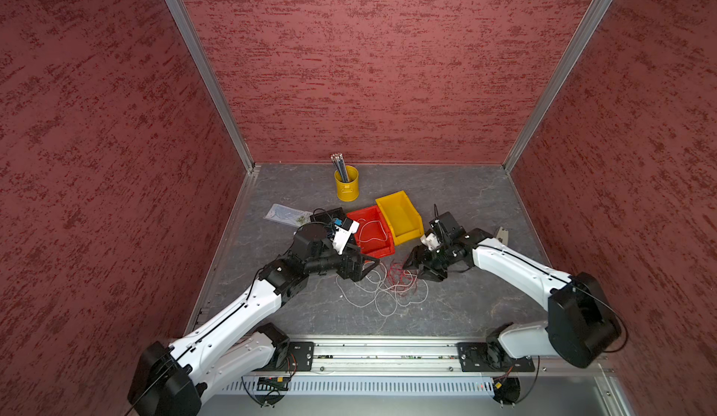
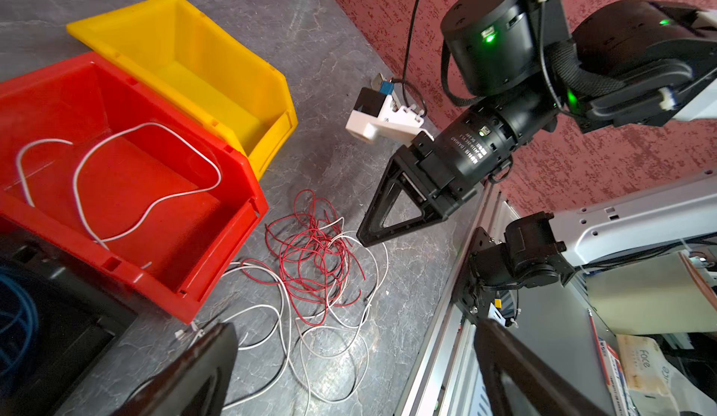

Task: Untangle and sort cables by color
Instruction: Untie the cable.

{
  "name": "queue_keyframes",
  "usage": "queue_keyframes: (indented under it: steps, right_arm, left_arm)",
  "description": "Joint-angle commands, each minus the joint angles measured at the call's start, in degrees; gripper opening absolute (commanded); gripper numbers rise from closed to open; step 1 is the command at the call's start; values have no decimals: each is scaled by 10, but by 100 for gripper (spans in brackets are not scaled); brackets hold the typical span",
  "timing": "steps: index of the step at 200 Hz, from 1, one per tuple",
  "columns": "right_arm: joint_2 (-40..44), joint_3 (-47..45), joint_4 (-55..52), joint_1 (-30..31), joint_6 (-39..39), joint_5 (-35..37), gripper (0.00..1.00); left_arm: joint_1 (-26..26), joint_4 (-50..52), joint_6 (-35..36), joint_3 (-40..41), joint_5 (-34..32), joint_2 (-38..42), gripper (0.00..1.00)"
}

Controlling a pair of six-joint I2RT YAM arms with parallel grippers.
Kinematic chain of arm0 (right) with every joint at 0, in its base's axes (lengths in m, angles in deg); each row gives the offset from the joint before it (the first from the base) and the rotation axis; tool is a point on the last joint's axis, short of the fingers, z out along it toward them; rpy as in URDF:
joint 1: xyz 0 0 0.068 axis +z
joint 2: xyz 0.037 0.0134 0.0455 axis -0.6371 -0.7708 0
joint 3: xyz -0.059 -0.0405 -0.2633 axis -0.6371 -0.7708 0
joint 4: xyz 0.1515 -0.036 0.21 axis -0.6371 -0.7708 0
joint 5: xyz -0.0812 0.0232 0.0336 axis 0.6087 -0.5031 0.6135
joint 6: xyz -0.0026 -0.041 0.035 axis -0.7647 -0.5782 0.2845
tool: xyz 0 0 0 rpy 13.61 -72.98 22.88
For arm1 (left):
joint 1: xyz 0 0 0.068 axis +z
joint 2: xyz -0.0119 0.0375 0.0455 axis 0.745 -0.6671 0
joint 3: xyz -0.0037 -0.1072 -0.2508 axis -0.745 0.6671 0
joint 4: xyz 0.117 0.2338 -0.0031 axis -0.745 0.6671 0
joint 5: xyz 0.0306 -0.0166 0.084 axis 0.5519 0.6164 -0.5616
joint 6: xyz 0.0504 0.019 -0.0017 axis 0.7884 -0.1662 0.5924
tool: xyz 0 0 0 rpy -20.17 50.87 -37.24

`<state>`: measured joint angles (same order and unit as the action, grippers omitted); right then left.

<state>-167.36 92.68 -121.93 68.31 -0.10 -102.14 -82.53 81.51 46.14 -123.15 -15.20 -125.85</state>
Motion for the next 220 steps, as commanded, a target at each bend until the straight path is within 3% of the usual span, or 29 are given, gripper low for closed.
queue_keyframes:
  steps: [1, 32, 60, 80, 96, 122, 175, 220]
  right_arm:
    - [-15, -26, 69, 2, 31, -24, 65]
    - [-45, -43, 87, 2, 29, -20, 64]
    - [-51, -42, 114, 2, 37, -6, 55]
    - [-67, -31, 126, 2, 42, -6, 41]
    - [-69, -18, 118, 3, 41, -2, 23]
    - [-34, 16, 44, 7, 9, 23, 0]
    - [81, 144, -144, 7, -49, 95, 0]
    - [98, 233, -198, 7, -56, 101, 0]
  left_arm:
    - [-2, 26, 26, -20, -23, 15, 100]
    - [-1, 42, 31, -28, -30, 17, 100]
    - [-1, 39, 28, -30, -37, 9, 100]
    - [-1, 45, 28, -36, -39, 1, 100]
    - [-1, 55, 29, -43, -40, 0, 100]
    - [-1, 58, 26, -39, -51, 18, 100]
    - [8, -1, 8, -34, -50, 19, 100]
    - [-1, -71, 57, -61, 42, -18, 100]
